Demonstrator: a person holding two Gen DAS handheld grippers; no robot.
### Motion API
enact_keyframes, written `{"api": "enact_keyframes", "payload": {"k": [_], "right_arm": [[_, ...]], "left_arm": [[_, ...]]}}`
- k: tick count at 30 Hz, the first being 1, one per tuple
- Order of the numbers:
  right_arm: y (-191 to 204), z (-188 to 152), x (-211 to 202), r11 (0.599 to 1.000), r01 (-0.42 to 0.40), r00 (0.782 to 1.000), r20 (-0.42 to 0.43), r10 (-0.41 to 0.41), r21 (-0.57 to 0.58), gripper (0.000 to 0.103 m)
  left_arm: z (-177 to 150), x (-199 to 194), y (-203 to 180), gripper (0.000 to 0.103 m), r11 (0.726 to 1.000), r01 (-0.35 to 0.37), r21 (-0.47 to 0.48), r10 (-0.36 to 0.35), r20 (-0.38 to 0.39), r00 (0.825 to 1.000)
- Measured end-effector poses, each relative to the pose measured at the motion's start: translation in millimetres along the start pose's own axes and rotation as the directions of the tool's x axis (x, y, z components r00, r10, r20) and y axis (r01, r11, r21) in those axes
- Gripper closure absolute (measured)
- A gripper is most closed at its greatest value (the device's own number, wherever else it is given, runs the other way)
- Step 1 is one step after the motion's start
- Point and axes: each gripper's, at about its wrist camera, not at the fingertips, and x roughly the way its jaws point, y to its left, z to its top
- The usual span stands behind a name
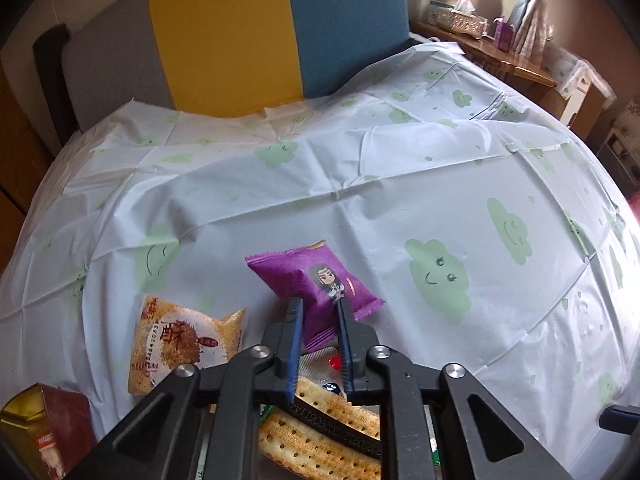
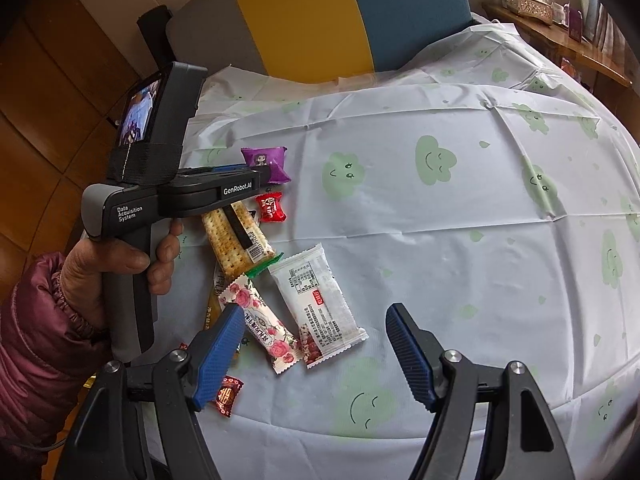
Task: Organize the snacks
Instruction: 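Move the left gripper to the purple snack packet and grasp it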
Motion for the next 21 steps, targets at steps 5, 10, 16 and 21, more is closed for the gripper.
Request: {"api": "enact_keyframes", "payload": {"k": [5,10,16,21], "right_arm": [[0.1,-1.1,2.5,1.000,0.009,1.000,-0.006,-0.009,-0.003,0.029],[-0.6,-1.7,3.3,1.000,0.015,1.000,-0.008,-0.015,0.001,0.029],[-0.3,-2.1,3.7,1.000,0.009,1.000,-0.013,-0.009,0.000,0.029],[-2.1,-2.1,4.9,1.000,0.000,1.000,-0.019,0.001,0.014,0.029]], "left_arm": [[4.0,-5.5,-3.1,0.091,0.999,0.053,0.005,-0.053,-0.008,0.999],[4.1,-2.5,8.9,0.076,0.992,0.097,-0.081,-0.100,-0.033,0.994],[5.9,7.0,21.4,0.048,0.975,0.110,-0.194,-0.121,-0.046,0.992],[12.0,24.1,20.4,0.049,0.972,0.082,-0.222,-0.101,-0.078,0.992]]}}
